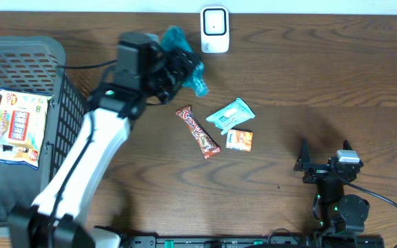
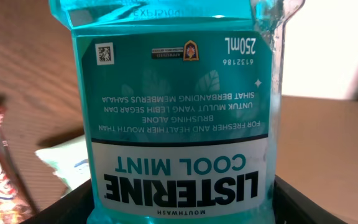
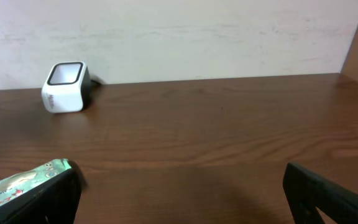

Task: Scan the item barcode
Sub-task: 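Carry the Listerine bottle past the scanner and release it on the table, then move the left gripper back into the basket and grasp the snack bag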

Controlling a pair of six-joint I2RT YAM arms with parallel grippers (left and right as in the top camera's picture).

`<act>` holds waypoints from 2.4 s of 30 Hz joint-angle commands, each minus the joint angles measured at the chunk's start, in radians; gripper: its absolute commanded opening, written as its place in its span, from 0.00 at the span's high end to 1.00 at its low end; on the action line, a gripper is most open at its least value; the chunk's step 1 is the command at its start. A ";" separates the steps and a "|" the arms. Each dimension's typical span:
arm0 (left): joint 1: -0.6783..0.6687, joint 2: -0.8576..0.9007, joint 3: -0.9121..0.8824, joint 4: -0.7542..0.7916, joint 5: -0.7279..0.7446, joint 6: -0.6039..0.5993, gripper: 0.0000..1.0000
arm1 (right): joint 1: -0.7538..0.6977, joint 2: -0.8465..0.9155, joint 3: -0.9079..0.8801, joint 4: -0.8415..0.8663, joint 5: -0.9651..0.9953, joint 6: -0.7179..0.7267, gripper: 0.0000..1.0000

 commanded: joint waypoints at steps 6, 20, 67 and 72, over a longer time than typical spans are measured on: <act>-0.094 0.179 0.035 0.022 -0.121 0.153 0.41 | -0.003 -0.005 -0.002 -0.003 0.005 -0.014 0.01; -0.146 0.409 0.029 -0.051 -0.163 0.152 0.41 | -0.003 -0.005 -0.002 -0.003 0.005 -0.014 0.01; 0.126 -0.519 0.035 -0.441 -1.246 0.433 0.02 | -0.003 -0.005 -0.002 -0.003 0.005 -0.014 0.01; 0.365 -0.521 0.034 -0.545 -1.142 0.297 0.02 | -0.003 -0.005 -0.002 -0.003 0.005 -0.014 0.01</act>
